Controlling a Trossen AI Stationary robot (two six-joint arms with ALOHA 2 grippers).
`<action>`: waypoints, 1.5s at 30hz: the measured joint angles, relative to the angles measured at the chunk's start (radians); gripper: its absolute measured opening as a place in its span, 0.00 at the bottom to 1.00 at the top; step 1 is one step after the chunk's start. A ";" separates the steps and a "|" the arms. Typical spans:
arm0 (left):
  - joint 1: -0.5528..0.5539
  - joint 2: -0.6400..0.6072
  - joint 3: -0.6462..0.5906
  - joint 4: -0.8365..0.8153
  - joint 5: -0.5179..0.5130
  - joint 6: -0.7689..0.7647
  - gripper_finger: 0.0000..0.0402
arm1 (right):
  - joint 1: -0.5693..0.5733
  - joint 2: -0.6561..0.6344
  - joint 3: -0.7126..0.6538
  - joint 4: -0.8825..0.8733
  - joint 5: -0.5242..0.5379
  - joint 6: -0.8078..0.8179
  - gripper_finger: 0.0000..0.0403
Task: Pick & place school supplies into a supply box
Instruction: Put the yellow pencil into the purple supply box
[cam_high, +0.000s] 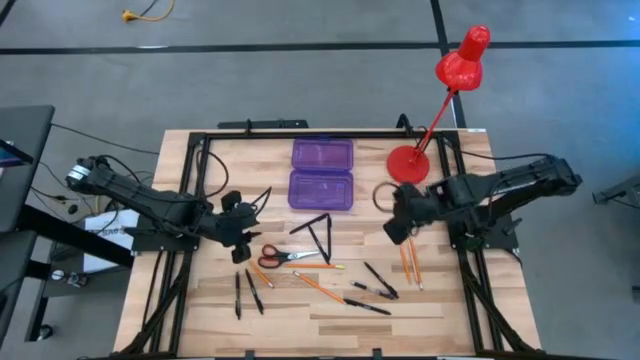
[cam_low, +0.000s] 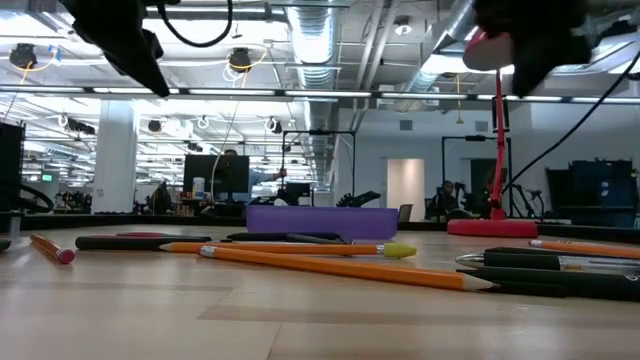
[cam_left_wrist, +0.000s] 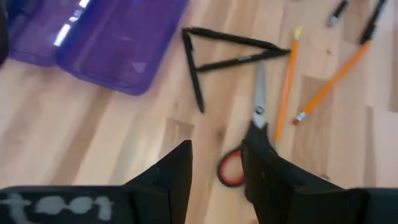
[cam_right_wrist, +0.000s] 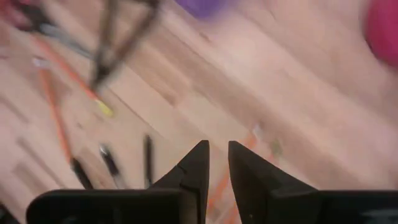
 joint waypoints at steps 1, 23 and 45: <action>0.000 -0.002 0.000 0.001 -0.020 0.003 0.32 | 0.018 0.006 0.001 -0.033 0.010 0.076 0.13; 0.000 -0.001 0.000 0.011 -0.162 -0.004 0.32 | 0.155 0.053 -0.303 0.237 -0.069 0.508 0.36; 0.001 -0.001 -0.001 0.012 -0.183 -0.063 0.32 | 0.034 0.258 -0.304 0.318 -0.196 0.274 0.29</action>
